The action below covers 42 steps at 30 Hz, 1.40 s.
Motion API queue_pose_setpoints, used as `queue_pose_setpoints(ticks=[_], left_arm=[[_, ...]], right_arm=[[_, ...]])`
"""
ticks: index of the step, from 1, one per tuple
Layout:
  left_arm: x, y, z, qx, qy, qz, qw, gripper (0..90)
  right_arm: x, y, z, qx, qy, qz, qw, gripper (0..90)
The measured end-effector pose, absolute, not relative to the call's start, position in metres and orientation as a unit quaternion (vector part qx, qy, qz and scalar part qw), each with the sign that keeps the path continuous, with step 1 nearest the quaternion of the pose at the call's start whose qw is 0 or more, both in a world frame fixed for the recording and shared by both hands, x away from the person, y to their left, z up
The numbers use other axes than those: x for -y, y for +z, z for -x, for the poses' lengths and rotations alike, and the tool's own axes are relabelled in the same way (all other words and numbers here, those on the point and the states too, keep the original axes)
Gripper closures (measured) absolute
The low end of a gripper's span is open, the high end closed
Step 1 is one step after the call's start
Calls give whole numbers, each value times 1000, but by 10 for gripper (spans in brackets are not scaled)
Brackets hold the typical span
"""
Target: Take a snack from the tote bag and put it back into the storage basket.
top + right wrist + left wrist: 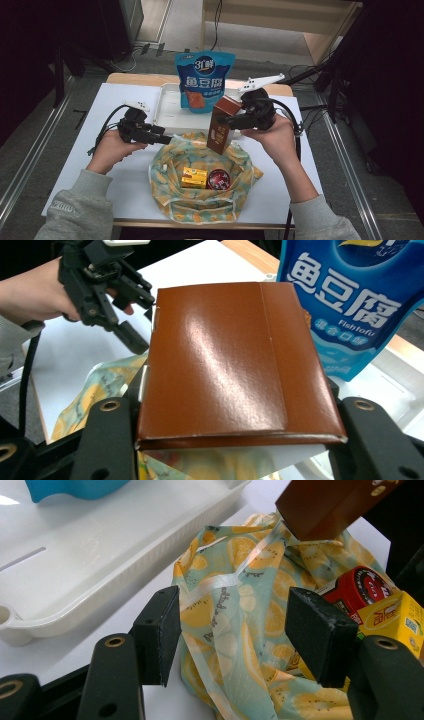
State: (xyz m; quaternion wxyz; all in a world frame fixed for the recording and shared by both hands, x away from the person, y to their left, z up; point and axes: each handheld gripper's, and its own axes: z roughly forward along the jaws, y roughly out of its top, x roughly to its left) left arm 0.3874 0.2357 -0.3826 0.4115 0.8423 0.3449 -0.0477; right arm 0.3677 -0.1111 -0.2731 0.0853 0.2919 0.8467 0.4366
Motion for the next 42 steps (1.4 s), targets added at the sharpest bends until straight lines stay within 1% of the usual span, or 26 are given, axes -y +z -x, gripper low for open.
queue_pose_setpoints(ticks=[15, 31, 37, 42], left_arm=[[-238, -384, -386, -343, -47, -843, 411, 399], [-238, -384, -386, -339, -50, -845, 411, 400], [-237, -385, -385, -336, -49, -848, 407, 400], [-236, -385, -385, -334, -50, -849, 407, 400]], right_arm=[[101, -272, -396, -844, 431, -305, 95, 440], [82, -274, -432, -846, 418, -314, 109, 439], [76, -281, -445, -846, 410, -324, 105, 441], [71, -287, -454, -844, 410, -328, 114, 441]])
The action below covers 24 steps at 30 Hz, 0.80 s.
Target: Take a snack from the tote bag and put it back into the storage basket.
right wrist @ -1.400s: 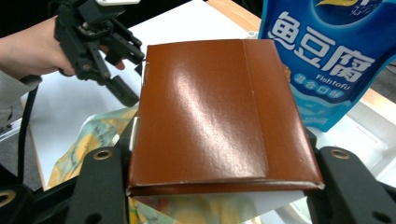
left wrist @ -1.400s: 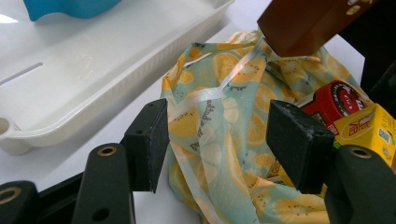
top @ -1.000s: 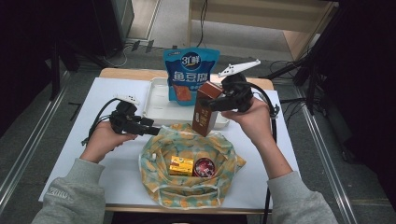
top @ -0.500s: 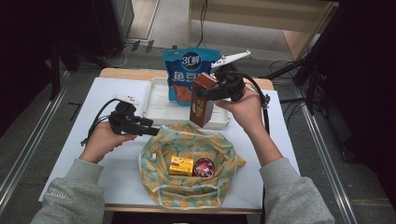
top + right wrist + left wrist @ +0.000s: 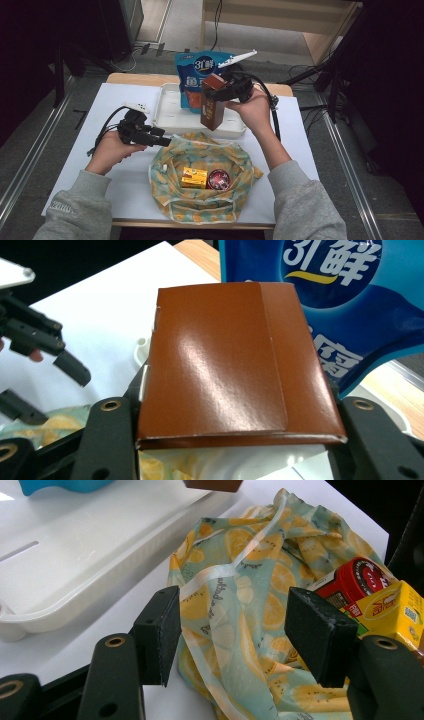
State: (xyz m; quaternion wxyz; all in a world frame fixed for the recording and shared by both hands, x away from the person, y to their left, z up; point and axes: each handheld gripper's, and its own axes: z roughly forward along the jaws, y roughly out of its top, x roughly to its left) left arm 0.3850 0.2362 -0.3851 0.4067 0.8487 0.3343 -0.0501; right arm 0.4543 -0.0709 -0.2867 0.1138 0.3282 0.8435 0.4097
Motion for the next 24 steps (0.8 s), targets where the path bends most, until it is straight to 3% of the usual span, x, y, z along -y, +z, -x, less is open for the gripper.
queue_pose_setpoints(ticks=[24], left_arm=[[-238, -386, -385, -332, -56, -848, 410, 399]], right_arm=[[52, -318, -485, -835, 401, -360, 117, 441]])
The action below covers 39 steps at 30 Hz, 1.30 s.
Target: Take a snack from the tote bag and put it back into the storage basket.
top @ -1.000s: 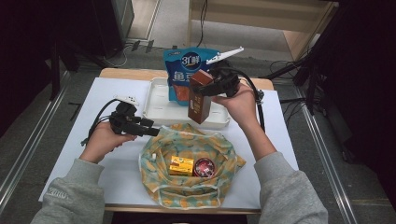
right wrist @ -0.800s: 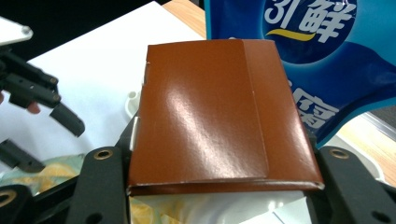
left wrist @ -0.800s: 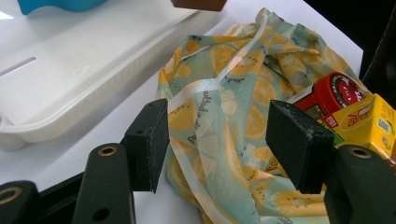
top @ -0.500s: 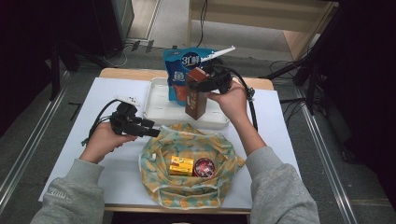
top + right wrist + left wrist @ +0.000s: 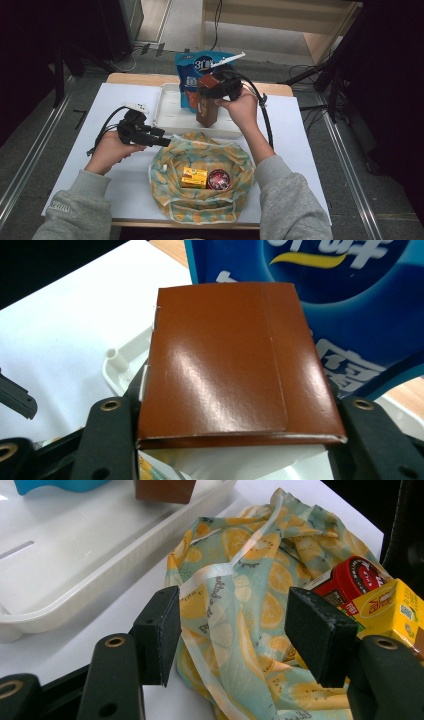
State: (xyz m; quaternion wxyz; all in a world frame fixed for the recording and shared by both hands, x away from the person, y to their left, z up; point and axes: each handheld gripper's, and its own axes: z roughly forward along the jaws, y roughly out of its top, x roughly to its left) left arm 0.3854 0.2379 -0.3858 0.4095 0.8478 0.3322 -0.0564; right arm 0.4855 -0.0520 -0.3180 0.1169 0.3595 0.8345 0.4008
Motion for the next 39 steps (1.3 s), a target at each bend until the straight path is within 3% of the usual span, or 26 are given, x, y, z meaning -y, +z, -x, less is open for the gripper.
queue_pose_setpoints(ticks=[39], left_arm=[[-238, -386, -386, -327, -59, -847, 415, 400]], right_arm=[[75, -346, -465, -830, 407, -363, 116, 443]])
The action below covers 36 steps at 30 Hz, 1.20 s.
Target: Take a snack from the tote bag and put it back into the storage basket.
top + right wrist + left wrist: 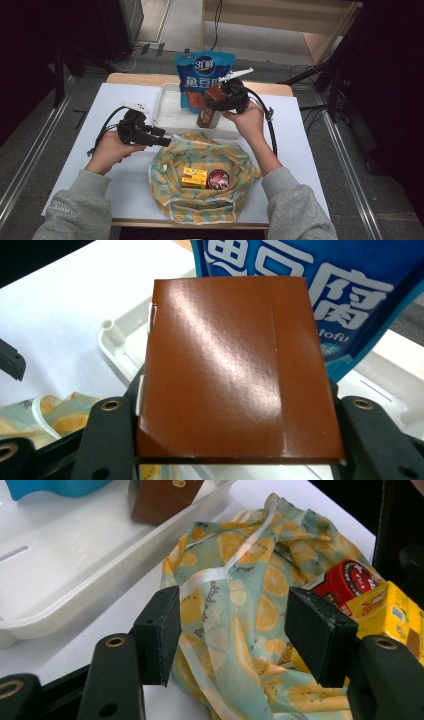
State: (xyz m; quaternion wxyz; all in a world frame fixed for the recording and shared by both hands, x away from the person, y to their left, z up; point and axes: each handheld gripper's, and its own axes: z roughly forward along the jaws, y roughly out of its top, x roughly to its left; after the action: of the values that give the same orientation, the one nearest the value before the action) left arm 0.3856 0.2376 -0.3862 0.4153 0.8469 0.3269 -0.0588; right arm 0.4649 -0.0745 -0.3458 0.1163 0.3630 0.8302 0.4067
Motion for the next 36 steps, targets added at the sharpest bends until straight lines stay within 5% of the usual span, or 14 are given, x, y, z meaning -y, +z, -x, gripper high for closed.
queue_pose_setpoints(ticks=[36], left_arm=[[-237, -385, -385, -327, -56, -849, 411, 401]], right_arm=[[118, -366, -438, -821, 423, -369, 104, 440]])
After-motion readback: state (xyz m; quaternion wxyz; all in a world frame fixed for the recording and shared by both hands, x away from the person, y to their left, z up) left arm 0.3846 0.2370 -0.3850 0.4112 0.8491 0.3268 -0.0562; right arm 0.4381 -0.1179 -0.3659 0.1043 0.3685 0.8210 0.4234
